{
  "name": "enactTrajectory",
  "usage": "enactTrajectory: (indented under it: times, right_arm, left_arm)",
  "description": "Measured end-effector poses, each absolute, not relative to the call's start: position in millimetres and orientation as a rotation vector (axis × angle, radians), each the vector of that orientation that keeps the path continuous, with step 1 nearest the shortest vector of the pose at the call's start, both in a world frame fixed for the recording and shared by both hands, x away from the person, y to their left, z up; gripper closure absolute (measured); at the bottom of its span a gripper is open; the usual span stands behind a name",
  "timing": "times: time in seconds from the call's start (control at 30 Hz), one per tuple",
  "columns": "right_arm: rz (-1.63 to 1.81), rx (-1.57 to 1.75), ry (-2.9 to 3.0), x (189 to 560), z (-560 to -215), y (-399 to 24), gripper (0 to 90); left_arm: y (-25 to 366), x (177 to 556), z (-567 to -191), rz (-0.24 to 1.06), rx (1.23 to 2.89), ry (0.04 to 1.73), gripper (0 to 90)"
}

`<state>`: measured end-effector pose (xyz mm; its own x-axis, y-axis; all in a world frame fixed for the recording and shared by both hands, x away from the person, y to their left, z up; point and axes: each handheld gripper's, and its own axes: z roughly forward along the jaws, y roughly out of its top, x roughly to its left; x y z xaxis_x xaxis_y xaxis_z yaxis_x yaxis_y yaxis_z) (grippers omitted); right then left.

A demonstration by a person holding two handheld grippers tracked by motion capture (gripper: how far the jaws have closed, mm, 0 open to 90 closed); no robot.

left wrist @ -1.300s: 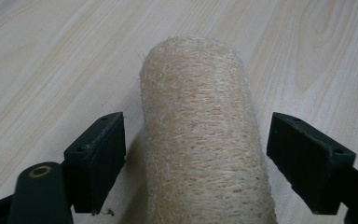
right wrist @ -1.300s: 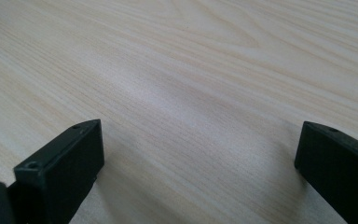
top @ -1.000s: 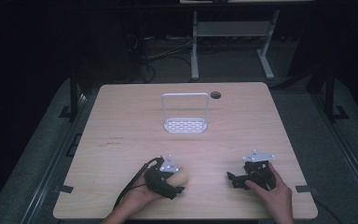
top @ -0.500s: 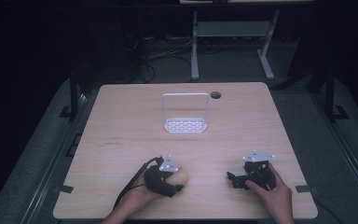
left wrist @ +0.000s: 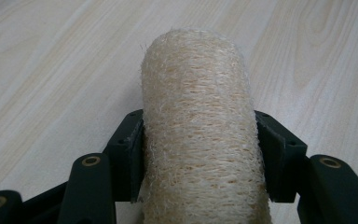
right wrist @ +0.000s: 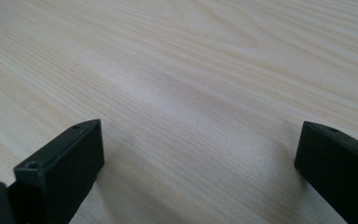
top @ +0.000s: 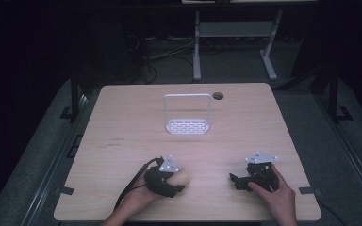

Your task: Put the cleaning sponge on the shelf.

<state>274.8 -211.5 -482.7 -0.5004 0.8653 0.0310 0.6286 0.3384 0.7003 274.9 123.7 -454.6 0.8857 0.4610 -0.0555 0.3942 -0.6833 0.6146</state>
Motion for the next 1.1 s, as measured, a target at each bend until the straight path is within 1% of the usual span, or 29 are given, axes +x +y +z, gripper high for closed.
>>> enactTrajectory:
  times: [0.43, 0.8, 1.1]
  right_arm:
    - [0.948, 1.324, 2.261, 274.8, -482.7, -211.5, 0.9]
    - [0.948, 1.323, 2.261, 274.8, -482.7, -211.6, 0.9]
    - [0.948, 1.323, 2.261, 274.8, -482.7, -211.6, 0.9]
  left_arm:
    - [134.5, 285.1, -442.9, 0.149, 2.360, 0.638, 41.5]
    - [136.7, 295.7, -439.5, 0.140, 2.338, 0.645, 41.6]
    - [136.0, 306.7, -434.0, 0.157, 2.328, 0.652, 41.6]
